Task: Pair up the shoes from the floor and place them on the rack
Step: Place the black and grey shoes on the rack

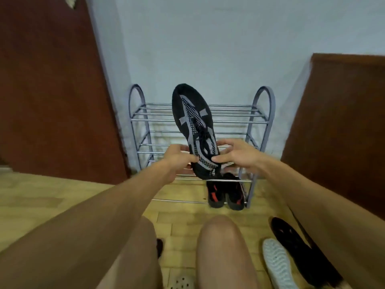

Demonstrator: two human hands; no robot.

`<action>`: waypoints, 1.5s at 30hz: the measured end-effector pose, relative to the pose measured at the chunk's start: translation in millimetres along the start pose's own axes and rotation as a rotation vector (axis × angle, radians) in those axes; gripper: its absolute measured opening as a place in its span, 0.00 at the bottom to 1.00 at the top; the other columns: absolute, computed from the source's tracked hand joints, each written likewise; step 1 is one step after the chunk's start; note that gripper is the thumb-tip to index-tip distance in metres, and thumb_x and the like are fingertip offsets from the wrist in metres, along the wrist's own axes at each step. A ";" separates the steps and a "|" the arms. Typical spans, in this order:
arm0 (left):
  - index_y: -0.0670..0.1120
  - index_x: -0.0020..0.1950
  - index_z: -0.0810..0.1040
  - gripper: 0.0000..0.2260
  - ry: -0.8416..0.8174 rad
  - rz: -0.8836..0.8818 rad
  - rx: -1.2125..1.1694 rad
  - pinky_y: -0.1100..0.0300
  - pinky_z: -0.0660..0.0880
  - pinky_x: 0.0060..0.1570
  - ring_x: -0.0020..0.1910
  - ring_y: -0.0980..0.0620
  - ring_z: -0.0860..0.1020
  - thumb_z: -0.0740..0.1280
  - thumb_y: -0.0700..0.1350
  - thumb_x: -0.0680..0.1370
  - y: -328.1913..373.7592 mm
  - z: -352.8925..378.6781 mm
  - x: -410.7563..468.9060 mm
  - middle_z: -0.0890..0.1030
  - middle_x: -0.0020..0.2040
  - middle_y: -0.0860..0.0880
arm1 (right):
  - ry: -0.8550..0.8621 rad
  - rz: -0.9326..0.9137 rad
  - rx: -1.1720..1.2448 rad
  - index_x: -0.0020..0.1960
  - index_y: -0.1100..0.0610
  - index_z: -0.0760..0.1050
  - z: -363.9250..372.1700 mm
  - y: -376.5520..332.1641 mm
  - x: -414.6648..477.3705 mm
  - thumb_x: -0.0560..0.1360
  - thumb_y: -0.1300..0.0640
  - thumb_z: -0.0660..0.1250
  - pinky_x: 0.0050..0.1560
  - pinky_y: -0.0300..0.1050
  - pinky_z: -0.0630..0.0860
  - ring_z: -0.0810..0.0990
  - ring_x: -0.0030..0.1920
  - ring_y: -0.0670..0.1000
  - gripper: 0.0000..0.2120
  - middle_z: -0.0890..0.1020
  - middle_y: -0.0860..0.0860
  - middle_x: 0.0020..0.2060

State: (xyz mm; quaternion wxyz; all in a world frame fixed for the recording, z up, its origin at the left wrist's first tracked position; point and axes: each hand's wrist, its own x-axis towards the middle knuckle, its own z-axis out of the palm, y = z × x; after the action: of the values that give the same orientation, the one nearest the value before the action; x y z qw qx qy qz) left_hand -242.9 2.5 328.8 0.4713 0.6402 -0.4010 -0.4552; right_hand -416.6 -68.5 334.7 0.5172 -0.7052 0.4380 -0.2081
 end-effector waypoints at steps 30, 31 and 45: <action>0.41 0.64 0.77 0.17 0.151 -0.764 0.437 0.62 0.69 0.51 0.57 0.47 0.75 0.67 0.45 0.76 -385.4 -248.2 -89.8 0.77 0.58 0.46 | -0.297 0.582 -0.202 0.61 0.62 0.77 378.0 145.9 98.3 0.67 0.64 0.76 0.40 0.46 0.81 0.83 0.53 0.59 0.23 0.82 0.57 0.57; 0.41 0.64 0.76 0.18 0.144 -0.799 0.491 0.60 0.70 0.51 0.55 0.47 0.75 0.66 0.45 0.76 -398.3 -252.1 -99.7 0.77 0.57 0.46 | -0.310 0.589 -0.216 0.61 0.63 0.78 387.6 152.2 94.2 0.67 0.64 0.76 0.40 0.46 0.81 0.83 0.52 0.59 0.23 0.82 0.58 0.56; 0.42 0.69 0.68 0.26 0.337 -1.098 0.583 0.46 0.66 0.66 0.70 0.36 0.62 0.60 0.58 0.77 -461.0 -262.8 -178.3 0.58 0.74 0.39 | -0.452 0.543 -0.406 0.58 0.63 0.78 421.0 176.5 42.3 0.70 0.56 0.75 0.47 0.53 0.83 0.84 0.46 0.59 0.20 0.83 0.60 0.52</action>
State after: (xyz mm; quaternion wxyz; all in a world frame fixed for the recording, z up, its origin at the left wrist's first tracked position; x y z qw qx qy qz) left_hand 1.4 341.1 -44.1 0.0326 0.9167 -0.0426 -0.3959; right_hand -150.9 112.2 7.8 0.4867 -0.6796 0.5161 0.1870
